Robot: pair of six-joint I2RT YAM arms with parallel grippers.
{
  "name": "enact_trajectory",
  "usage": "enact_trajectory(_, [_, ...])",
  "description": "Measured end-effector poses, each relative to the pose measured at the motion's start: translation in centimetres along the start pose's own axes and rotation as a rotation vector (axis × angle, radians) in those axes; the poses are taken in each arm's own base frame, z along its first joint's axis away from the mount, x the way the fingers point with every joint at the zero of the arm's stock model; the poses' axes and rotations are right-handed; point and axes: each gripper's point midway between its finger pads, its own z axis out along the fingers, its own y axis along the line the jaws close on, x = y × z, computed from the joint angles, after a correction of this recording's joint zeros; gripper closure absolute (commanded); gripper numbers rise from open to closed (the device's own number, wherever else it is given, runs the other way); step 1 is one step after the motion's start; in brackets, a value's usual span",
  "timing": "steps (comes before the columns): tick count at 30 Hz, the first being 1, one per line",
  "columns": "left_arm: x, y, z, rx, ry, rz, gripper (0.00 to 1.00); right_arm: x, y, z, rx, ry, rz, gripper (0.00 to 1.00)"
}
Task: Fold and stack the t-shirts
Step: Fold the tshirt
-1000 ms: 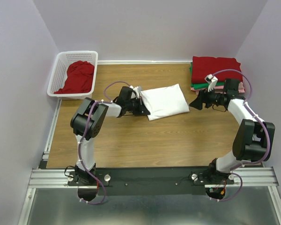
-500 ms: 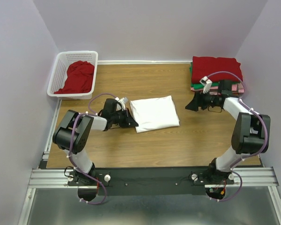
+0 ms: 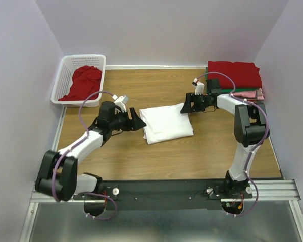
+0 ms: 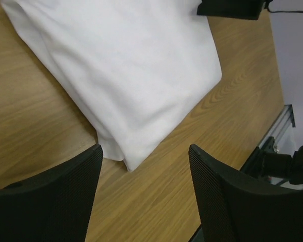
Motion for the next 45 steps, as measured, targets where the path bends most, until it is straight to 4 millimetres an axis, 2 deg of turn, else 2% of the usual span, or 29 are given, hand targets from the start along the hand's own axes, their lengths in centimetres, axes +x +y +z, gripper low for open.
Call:
enact_trajectory(5, [-5.0, -1.7, -4.6, -0.064, -0.201, 0.151, 0.23, -0.2, -0.2, 1.2, 0.021, 0.004, 0.007, 0.14])
enact_trajectory(8, [-7.5, -3.1, -7.7, -0.111, -0.327, 0.249, 0.19, -0.3, 0.4, 1.8, 0.005, 0.003, 0.000, 0.14])
enact_trajectory(10, [-9.0, -4.3, -10.7, -0.147, -0.436, 0.325, 0.16, -0.3, 1.0, 2.2, -0.010, 0.003, -0.007, 0.14])
enact_trajectory(14, [-10.4, -5.9, -14.3, -0.181, -0.569, 0.404, 0.15, -0.4, 2.5, 3.5, -0.067, 0.007, -0.015, 0.16])
enact_trajectory(17, [-10.8, -6.6, -16.1, -0.199, -0.627, 0.438, 0.14, -0.6, 3.3, 4.4, -0.120, 0.008, -0.005, 0.25])
enact_trajectory(18, [-10.8, -6.6, -16.4, -0.203, -0.635, 0.445, 0.14, -0.6, 3.4, 4.6, -0.134, 0.008, 0.000, 0.35])
enact_trajectory(20, [-10.6, -6.6, -16.8, -0.213, -0.641, 0.452, 0.14, -0.5, 3.6, 5.0, -0.157, 0.014, 0.017, 0.46])
enact_trajectory(21, [-10.6, -6.6, -16.9, -0.215, -0.641, 0.455, 0.14, -0.4, 3.7, 5.2, -0.170, 0.015, 0.023, 0.56])
enact_trajectory(23, [-10.6, -6.6, -17.0, -0.218, -0.642, 0.460, 0.14, -0.1, 3.7, 5.7, -0.177, 0.027, 0.041, 0.63])
enact_trajectory(24, [-10.6, -6.6, -17.0, -0.219, -0.642, 0.462, 0.14, 0.3, 3.8, 5.9, -0.196, 0.039, 0.051, 0.73])
enact_trajectory(26, [-10.6, -6.6, -17.0, -0.220, -0.642, 0.466, 0.14, 0.7, 3.9, 6.1, -0.204, 0.053, 0.068, 0.82])
enact_trajectory(27, [-10.6, -6.6, -17.0, -0.220, -0.642, 0.467, 0.14, 1.0, 4.0, 6.2, -0.213, 0.062, 0.079, 0.90])
enact_trajectory(29, [-10.5, -6.5, -17.0, -0.222, -0.639, 0.468, 0.14, 1.3, 4.1, 6.3, -0.223, 0.072, 0.090, 1.00])
enact_trajectory(39, [-10.5, -6.6, -17.1, -0.222, -0.642, 0.472, 0.14, 3.8, 6.3, 5.8, -0.370, 0.169, 0.139, 1.00])
enact_trajectory(45, [-10.4, -6.4, -16.9, -0.223, -0.636, 0.471, 0.14, 3.8, 6.7, 5.2, -0.387, 0.180, 0.088, 0.99])
